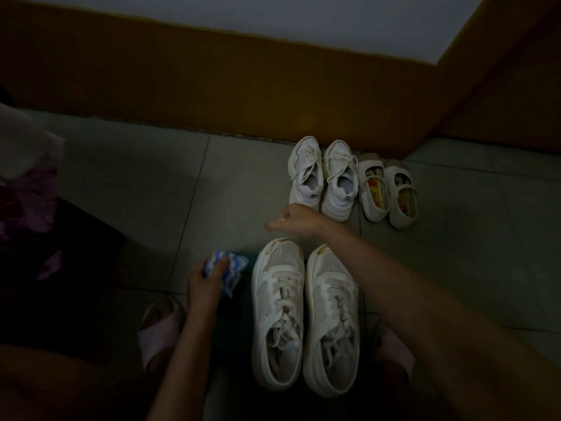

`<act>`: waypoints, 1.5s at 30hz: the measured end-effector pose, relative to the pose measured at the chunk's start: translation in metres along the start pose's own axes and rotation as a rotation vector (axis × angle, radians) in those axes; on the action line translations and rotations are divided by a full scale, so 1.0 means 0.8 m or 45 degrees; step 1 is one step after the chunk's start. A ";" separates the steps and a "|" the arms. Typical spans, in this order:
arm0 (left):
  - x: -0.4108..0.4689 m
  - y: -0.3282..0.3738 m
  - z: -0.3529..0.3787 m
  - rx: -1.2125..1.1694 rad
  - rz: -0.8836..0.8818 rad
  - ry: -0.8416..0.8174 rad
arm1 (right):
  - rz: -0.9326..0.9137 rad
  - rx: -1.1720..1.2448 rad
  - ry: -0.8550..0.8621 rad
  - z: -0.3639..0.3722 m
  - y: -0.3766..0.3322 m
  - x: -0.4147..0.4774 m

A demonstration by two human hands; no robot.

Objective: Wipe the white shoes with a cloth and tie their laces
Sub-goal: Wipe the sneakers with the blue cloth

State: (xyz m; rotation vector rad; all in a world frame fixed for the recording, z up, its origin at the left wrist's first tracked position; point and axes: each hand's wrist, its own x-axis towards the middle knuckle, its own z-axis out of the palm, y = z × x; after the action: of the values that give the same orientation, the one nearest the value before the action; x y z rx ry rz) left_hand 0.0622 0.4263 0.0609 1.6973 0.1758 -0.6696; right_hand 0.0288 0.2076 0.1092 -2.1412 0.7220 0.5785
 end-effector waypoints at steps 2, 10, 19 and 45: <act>-0.002 0.001 0.002 0.006 -0.007 0.000 | 0.017 0.021 0.034 -0.002 0.004 -0.001; 0.002 -0.003 -0.003 0.004 -0.079 -0.004 | 0.024 0.097 0.178 -0.006 0.048 -0.009; -0.006 0.001 0.001 0.014 -0.066 -0.041 | 0.065 0.285 0.209 -0.003 0.084 -0.034; -0.012 0.010 0.000 0.059 -0.017 -0.053 | -0.004 0.442 0.327 0.007 0.058 -0.017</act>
State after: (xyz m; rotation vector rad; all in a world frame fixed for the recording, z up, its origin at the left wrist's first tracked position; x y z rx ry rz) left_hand 0.0578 0.4272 0.0725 1.7266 0.1435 -0.7230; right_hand -0.0132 0.1916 0.0894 -1.9060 0.8873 0.1587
